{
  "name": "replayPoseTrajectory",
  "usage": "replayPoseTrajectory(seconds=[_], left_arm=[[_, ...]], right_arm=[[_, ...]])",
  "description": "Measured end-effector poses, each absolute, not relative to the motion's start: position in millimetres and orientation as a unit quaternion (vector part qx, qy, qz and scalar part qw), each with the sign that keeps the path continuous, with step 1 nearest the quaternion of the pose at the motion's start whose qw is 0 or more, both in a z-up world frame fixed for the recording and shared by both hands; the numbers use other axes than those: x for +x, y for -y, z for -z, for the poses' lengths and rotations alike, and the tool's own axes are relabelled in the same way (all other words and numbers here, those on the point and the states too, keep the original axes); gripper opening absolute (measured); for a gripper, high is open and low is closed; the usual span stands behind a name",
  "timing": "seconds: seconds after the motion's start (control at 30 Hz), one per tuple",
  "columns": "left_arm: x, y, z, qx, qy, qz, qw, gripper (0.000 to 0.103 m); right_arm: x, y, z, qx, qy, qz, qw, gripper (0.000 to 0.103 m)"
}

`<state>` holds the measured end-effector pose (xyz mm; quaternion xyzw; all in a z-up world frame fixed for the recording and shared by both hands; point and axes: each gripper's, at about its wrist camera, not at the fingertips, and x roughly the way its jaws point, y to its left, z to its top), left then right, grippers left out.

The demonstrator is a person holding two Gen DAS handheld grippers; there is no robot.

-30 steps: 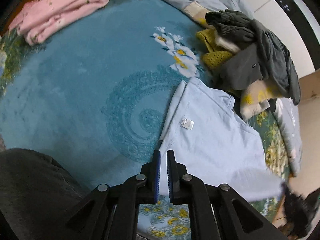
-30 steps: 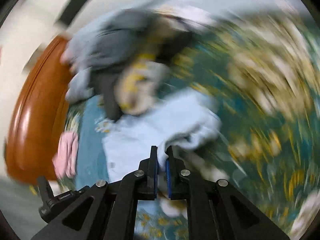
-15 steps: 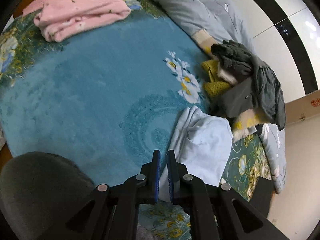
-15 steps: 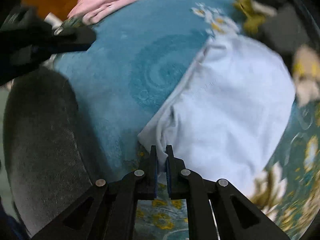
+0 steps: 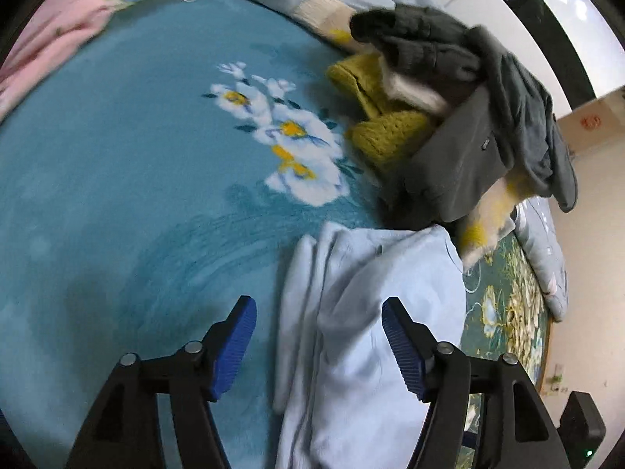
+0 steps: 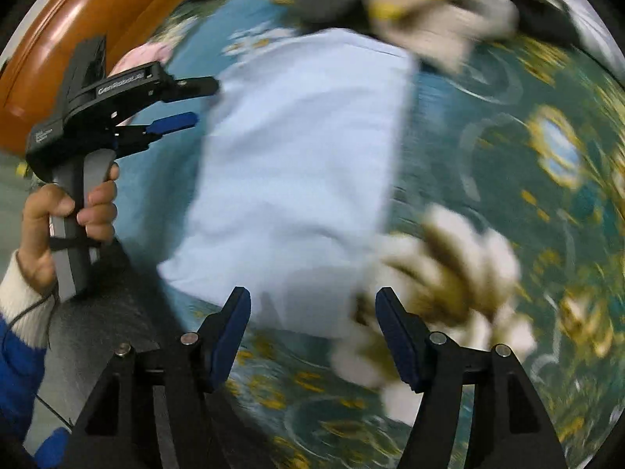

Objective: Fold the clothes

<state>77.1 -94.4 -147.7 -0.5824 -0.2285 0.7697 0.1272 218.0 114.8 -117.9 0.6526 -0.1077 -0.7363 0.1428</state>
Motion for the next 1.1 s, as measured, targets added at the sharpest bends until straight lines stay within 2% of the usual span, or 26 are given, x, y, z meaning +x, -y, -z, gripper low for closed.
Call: replayPoseTrajectory(seconds=[0.23, 0.43, 0.47, 0.5, 0.57, 0.67, 0.77, 0.93, 1.1], left_arm=[[57.7, 88.2, 164.9, -0.58, 0.284, -0.737, 0.2, 0.071], [53.8, 81.4, 174.2, -0.589, 0.276, -0.727, 0.219, 0.069], [53.9, 79.7, 174.4, -0.59, 0.266, -0.731, 0.216, 0.065], [54.5, 77.1, 174.4, -0.593, 0.246, -0.738, 0.209, 0.046], [56.4, 72.3, 174.9, -0.598, 0.203, -0.751, 0.194, 0.027], [59.6, 77.1, 173.5, -0.59, 0.217, -0.754, 0.193, 0.015], [62.8, 88.5, 171.0, -0.582, 0.254, -0.749, 0.187, 0.011], [73.2, 116.6, 143.9, -0.543, 0.274, -0.773, 0.181, 0.01], [81.1, 224.0, 121.4, -0.486, 0.337, -0.803, 0.073, 0.01]], right_arm=[[217.2, -133.9, 126.6, 0.672, 0.134, 0.721, 0.103, 0.068], [206.0, -116.9, 132.1, 0.679, 0.134, 0.713, 0.115, 0.068], [204.7, -114.5, 133.1, 0.68, 0.131, 0.712, 0.116, 0.068], [203.5, -112.1, 134.2, 0.682, 0.128, 0.711, 0.116, 0.068], [200.2, -109.6, 137.5, 0.69, 0.123, 0.704, 0.113, 0.068], [192.7, -107.8, 134.6, 0.69, 0.12, 0.706, 0.106, 0.068], [186.8, -104.2, 126.4, 0.681, 0.119, 0.715, 0.104, 0.068], [182.4, -91.5, 115.4, 0.668, 0.113, 0.728, 0.105, 0.068], [152.6, -63.2, 91.6, 0.628, 0.104, 0.761, 0.126, 0.068]])
